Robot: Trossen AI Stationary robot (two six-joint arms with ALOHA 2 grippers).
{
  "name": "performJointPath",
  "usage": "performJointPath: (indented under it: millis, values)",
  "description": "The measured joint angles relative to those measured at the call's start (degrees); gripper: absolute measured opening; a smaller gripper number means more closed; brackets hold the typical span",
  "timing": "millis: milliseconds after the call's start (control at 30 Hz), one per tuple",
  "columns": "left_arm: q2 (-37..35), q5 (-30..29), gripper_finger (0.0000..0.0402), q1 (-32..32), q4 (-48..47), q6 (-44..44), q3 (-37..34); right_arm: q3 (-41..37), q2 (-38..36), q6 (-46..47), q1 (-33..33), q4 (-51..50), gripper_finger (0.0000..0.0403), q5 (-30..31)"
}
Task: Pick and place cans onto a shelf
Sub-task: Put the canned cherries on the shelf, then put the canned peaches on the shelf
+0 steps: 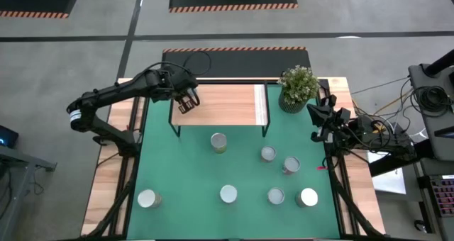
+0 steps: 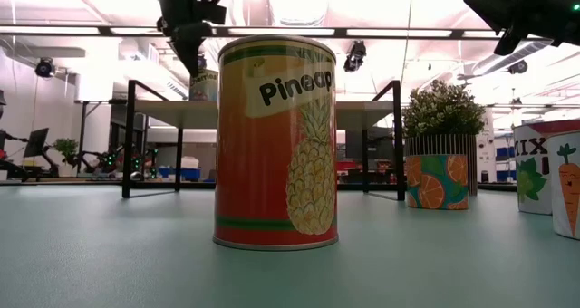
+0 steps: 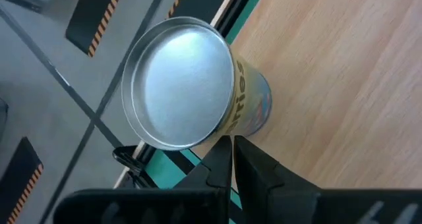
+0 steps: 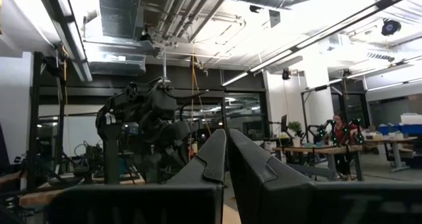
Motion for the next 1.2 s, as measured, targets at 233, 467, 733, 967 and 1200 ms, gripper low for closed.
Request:
performJointPath:
  millis: [233,467,733,967,1200]
  values:
    - [-0.9,0.0,0.0,-7.2,2.8,-5.8,-0.2,0.0,0.0,0.1,0.0,-0.9,0.0009,0.0]
    - [-2.8,0.0,0.0,-24.7,21.8,-2.6,-6.8,0.0,0.0,1.2,0.0,-2.4,0.0009,0.0]
    - [-2.7,0.2,0.0,-46.6,47.0,-4.5,-19.0,0.0,0.0,2.3,0.0,-2.9,0.0009,-0.1]
    - [-2.3,0.3,0.0,-57.2,43.8,-27.7,-20.1,0.0,0.0,1.5,0.0,-2.1,0.0009,0.0]
    - [-1.9,13.9,0.0,-58.4,23.4,-68.9,-13.1,0.0,0.0,-1.1,0.0,1.1,0.0009,0.0]
